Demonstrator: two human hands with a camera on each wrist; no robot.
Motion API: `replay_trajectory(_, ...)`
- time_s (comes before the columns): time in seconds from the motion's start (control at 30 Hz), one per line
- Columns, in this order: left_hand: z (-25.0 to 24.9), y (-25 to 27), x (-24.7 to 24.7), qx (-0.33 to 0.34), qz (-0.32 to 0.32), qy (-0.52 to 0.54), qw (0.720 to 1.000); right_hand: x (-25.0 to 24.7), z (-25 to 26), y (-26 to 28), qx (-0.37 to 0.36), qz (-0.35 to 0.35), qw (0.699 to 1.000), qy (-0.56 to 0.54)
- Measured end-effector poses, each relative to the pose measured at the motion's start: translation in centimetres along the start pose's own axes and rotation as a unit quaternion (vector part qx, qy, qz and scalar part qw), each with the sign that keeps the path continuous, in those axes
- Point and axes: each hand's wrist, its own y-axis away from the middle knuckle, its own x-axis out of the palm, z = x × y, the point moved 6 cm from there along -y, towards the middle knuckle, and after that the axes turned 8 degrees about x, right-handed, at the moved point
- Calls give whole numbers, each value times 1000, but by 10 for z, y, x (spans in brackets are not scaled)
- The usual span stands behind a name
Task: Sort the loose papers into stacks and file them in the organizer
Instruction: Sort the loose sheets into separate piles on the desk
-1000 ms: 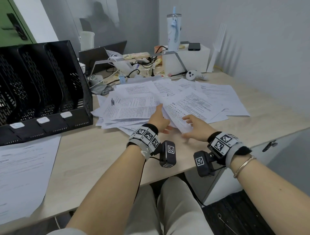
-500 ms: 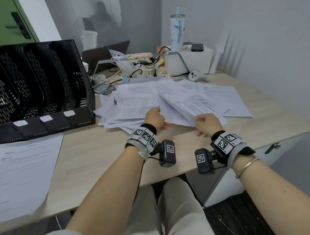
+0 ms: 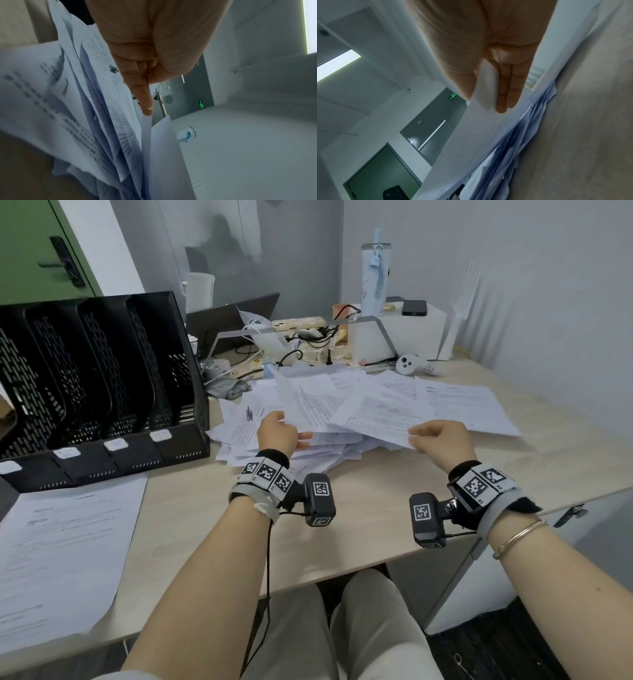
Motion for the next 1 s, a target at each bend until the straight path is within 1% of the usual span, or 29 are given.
replay_trajectory(0.07, 5, -2, -6, -21, -9, 2, 1000, -1, -10, -3, 25, -3, 999, 46)
replay_trajectory(0.1, 7, -4, -9, -33, -13, -20, 999, -4, -15, -3, 44, -8, 997, 63)
replay_trajectory(0.13, 9, -4, -12, -43, -16, -72, 996, -5, -20, -4, 62, -10, 995, 75)
replay_trajectory(0.2, 8, -2, -14, -45, -16, -202, 978, -5, -30, -6, 91, -3, 992, 88)
replay_trajectory(0.23, 5, 0, -14, -33, -21, -244, 969, -5, -33, -6, 97, 2, 991, 90)
replay_trajectory(0.27, 2, 1, -12, -15, -26, -262, 965, -4, -34, -6, 93, 2, 992, 84)
replay_trajectory(0.33, -5, 3, -5, 28, -23, -263, 964, -2, -33, -3, 95, 4, 995, 27)
replay_trajectory(0.4, -7, 5, 6, 60, 15, -256, 965, -2, -30, 0, 93, 1, 995, -42)
replay_trajectory(0.47, -7, 10, 19, 75, 64, -235, 967, -3, -26, 2, 82, -9, 993, -81)
replay_trajectory(0.57, -7, 20, 33, 77, 112, -212, 968, -7, -16, 5, 33, -24, 990, -135)
replay_trajectory(0.67, -4, 26, 40, 72, 149, -192, 967, -13, -1, 9, -38, -56, 991, -118)
replay_trajectory(0.7, -5, 28, 39, 72, 151, -185, 968, -14, 3, 10, -52, -64, 990, -112)
replay_trajectory(0.77, -7, 28, 35, 72, 134, -170, 974, -14, 7, 10, -66, -67, 988, -123)
replay_trajectory(0.9, -19, 27, 21, 101, 106, -125, 981, -10, 13, 13, -78, -65, 983, -151)
replay_trajectory(1.0, -27, 25, 7, 113, 86, -98, 985, -3, 16, 15, -79, -60, 983, -153)
